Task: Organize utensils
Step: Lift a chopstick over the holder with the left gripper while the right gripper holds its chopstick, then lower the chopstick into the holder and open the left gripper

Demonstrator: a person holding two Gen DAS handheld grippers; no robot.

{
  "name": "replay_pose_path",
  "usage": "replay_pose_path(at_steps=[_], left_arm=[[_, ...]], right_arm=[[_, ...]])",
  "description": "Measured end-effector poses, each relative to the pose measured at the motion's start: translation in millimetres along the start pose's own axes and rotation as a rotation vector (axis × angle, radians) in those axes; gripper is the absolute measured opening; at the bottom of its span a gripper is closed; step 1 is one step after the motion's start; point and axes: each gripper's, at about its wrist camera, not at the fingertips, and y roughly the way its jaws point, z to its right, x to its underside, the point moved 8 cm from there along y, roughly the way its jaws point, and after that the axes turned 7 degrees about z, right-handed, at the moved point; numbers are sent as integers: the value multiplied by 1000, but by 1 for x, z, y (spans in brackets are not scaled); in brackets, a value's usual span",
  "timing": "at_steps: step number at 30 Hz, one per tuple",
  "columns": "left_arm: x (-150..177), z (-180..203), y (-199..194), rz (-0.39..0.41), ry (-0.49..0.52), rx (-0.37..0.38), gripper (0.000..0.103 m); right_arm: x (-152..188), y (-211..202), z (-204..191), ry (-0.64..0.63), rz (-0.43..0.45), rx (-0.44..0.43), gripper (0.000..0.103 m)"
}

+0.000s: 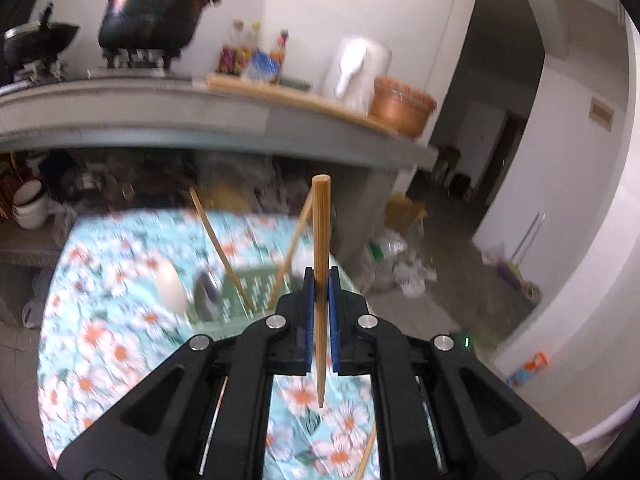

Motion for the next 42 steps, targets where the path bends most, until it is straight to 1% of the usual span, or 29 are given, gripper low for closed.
replay_pose_path(at_steps=[3, 4, 6, 8, 9, 11, 15, 19, 21, 24, 31, 32, 34, 35, 36, 37, 38, 39, 41, 42], left_arm=[[-31, -4, -15, 92, 14, -22, 5], [-44, -6, -21, 133, 25, -35, 5], [-60, -5, -28, 179, 37, -47, 5], [-75, -7, -32, 237, 64, -80, 5], [-82, -9, -32, 259, 67, -85, 5], [-87, -9, -24, 270, 47, -82, 5], [-84, -22, -5, 258, 32, -102, 5], [-63, -28, 20, 240, 23, -100, 5], [-53, -35, 32, 223, 1, -95, 5], [-37, -43, 50, 182, -45, -85, 5], [-3, -49, 73, 92, -98, -63, 6], [0, -49, 75, 81, -107, -60, 7], [6, -52, 77, 67, -126, -52, 16], [8, -53, 76, 65, -136, -50, 25], [8, -53, 74, 69, -141, -49, 31], [8, -54, 72, 73, -140, -49, 34], [8, -54, 71, 76, -138, -52, 40], [7, -54, 68, 82, -136, -54, 43], [5, -54, 62, 96, -130, -57, 47], [4, -54, 60, 101, -129, -61, 51]], right_arm=[[0, 0, 0, 1, 0, -2, 10], [0, 0, 0, 1, 0, -3, 10], [0, 0, 0, 1, 0, -3, 10], [1, 0, 0, -1, 0, -5, 10], [1, 1, 0, -1, 0, -7, 10], [1, 1, 0, -2, -2, -9, 10], [0, 1, 0, -1, -7, -9, 10], [0, 1, 0, -1, -7, -10, 10], [0, 1, 0, -1, -8, -10, 10], [0, 1, 0, 1, -11, -9, 10], [-1, 2, -1, 0, -11, -9, 10], [-1, 2, -1, 0, -11, -10, 10], [-1, 2, -1, -1, -8, -12, 10], [-1, 2, -1, -2, -8, -12, 10], [-1, 2, -1, -4, -8, -12, 10], [-1, 2, -2, -6, -9, -12, 10], [-2, 2, -3, -11, -9, -11, 10], [-2, 1, -4, -15, -8, -10, 11], [-2, 0, -8, -29, 0, -8, 11], [-3, -2, -10, -38, 6, -8, 11]])
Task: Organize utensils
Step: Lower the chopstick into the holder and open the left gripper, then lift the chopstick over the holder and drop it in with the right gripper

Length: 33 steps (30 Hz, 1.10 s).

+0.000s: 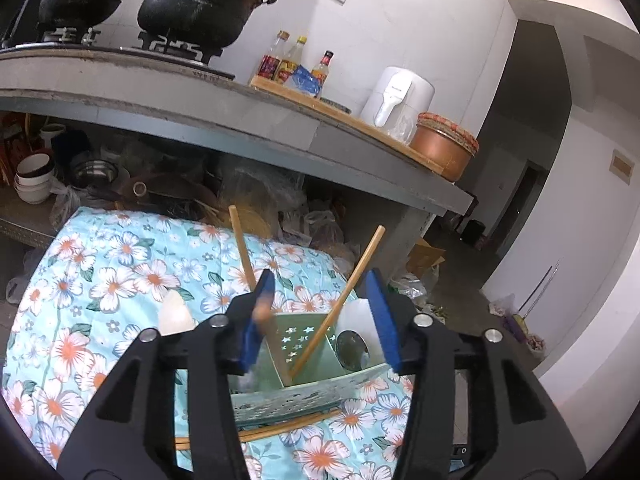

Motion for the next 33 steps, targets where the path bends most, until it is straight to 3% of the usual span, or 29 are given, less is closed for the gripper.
replay_pose_path(at_steps=[6, 14, 25, 33], left_arm=[[-13, -9, -27, 69, -10, -40, 67], [-6, -35, -73, 150, -56, -113, 68], [49, -82, -102, 52, -80, -261, 68], [75, -105, -116, 14, -141, -321, 68]], right_arm=[[-15, -19, -26, -56, 61, -33, 8], [-55, -65, -117, -335, 216, -42, 6], [-86, -95, -302, -837, 438, -111, 6], [-91, -62, -372, -1049, 510, -78, 6]])
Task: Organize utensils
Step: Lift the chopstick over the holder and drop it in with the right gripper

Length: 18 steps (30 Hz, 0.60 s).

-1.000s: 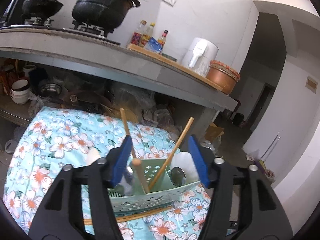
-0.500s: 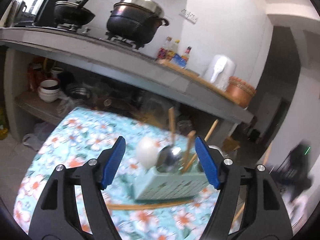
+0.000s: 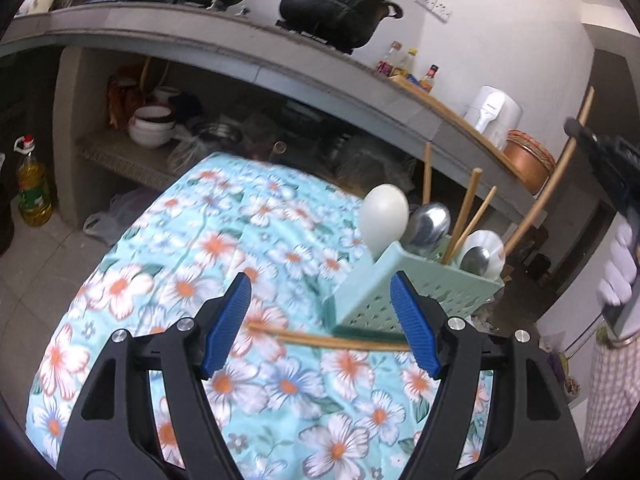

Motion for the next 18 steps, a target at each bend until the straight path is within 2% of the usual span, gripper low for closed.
replay_pose_path(at_steps=[4, 7, 11, 18], left_arm=[[5, -4, 0, -12, -10, -10, 68], [9, -5, 0, -19, -6, -16, 68], [11, -8, 0, -25, -4, -19, 68], [15, -13, 5, -47, -14, -26, 68]], right_arm=[[6, 26, -10, -76, -9, 27, 6], [23, 43, -14, -142, -38, 57, 6], [58, 63, -13, -205, -113, 88, 6], [105, 79, -9, -215, -240, 89, 8]])
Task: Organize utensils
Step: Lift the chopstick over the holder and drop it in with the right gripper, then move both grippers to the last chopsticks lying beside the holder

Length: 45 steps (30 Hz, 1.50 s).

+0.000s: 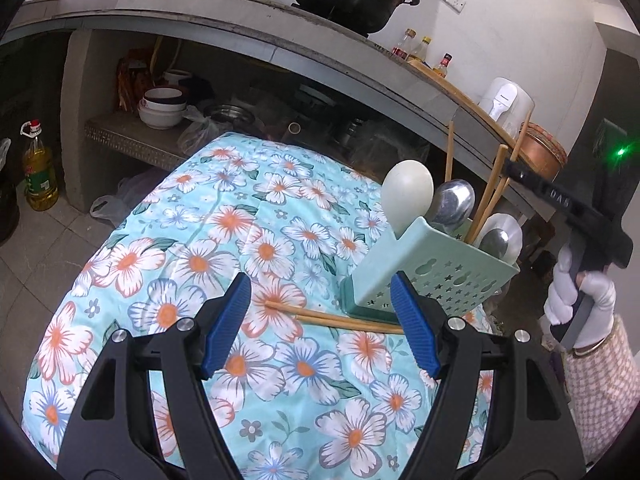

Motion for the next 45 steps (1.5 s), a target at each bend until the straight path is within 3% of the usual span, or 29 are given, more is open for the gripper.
replay_pose_path(at_steps=[1, 3, 4, 5, 14, 18, 23, 29, 32, 36, 39, 45], left_arm=[[1, 0, 1, -3, -1, -1, 68], [2, -1, 3, -9, -3, -1, 68], [3, -1, 4, -14, -4, -1, 68], [4, -1, 5, -17, -4, 0, 68], [11, 1, 14, -47, 22, -11, 68], [15, -2, 22, -68, 43, -38, 68], [19, -1, 39, -97, 110, -61, 65], [29, 14, 75, -172, 248, -51, 28], [33, 19, 96, -210, 323, -58, 23], [49, 20, 122, -296, 412, -78, 20], [66, 17, 129, -378, 418, -83, 18], [81, 33, 106, -482, 445, 22, 17]], right_arm=[[2, 0, 0, 2, -10, 2, 8], [2, -1, 1, 8, -4, 5, 23], [0, -4, 2, 20, 4, 5, 37], [-3, -7, 4, 35, 15, 2, 41], [-30, -60, 38, 213, 150, -24, 49], [-14, -90, 53, 294, 176, -42, 53], [58, -93, 70, 424, 31, -21, 53], [157, -87, 85, 746, -134, -28, 53], [191, -86, 83, 840, -187, -8, 53], [211, -83, 77, 874, -221, -4, 53], [211, -81, 74, 860, -229, 0, 53], [215, -75, 74, 865, -249, -11, 53]])
